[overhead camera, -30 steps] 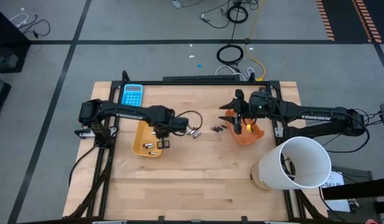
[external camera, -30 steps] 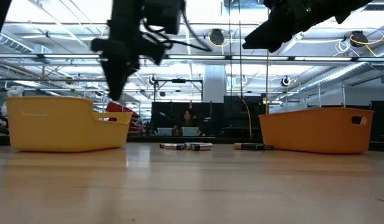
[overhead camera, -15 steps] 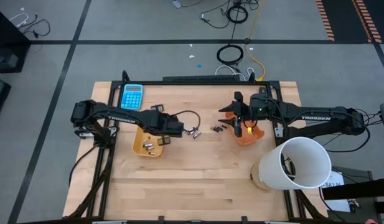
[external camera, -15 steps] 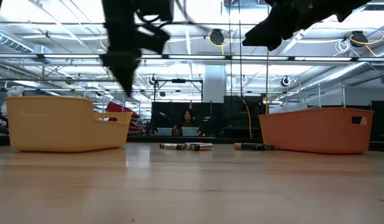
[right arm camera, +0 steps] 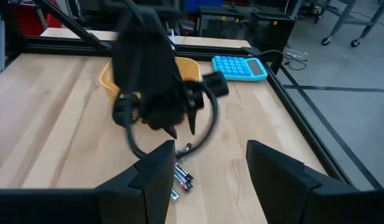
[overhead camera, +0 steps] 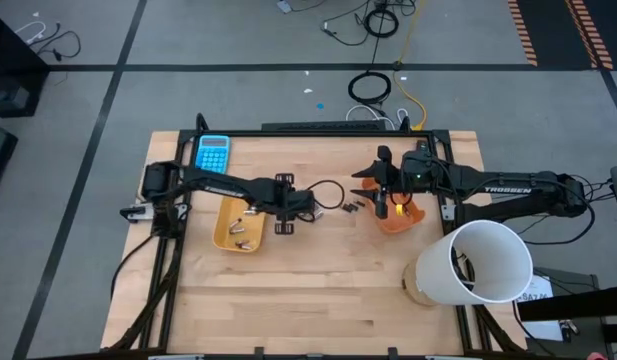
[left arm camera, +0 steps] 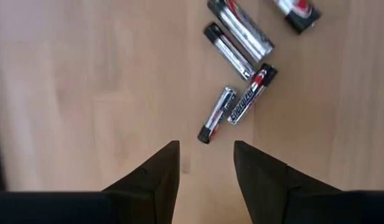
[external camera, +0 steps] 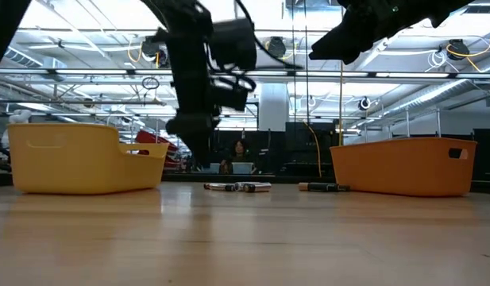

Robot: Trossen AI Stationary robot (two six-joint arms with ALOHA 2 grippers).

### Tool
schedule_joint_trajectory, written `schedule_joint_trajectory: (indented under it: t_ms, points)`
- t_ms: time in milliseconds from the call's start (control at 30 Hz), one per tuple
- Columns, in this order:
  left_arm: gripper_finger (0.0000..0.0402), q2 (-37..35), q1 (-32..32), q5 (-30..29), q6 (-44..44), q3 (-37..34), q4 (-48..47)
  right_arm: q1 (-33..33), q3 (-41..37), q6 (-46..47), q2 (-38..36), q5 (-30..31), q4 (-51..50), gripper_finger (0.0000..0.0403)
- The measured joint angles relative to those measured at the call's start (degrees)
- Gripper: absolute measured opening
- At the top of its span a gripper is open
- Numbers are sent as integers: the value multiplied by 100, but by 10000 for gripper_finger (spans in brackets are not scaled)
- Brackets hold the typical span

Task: Sort batteries
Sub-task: Put the silver battery into the yellow bin

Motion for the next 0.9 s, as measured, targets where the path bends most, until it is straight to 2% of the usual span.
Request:
schedule_joint_trajectory:
  t_ms: [133,267,433,733,900]
  points:
    - [161,251,255,442,414,-1,169,0,0,-34,0,-2,-3,189]
    - [161,321,434,505,768,2,472,0,0,-37,0,-2,-9,189]
    - [161,338,665,1236,1078,2,394,0,0,-38,0,-4,-9,189]
    - [161,405,861,1286,1172,10,470,0,0,-100,0,-7,-6,189]
    - [161,613,856,1510,1285,28,433,0,0,-99,2,-6,-3,189]
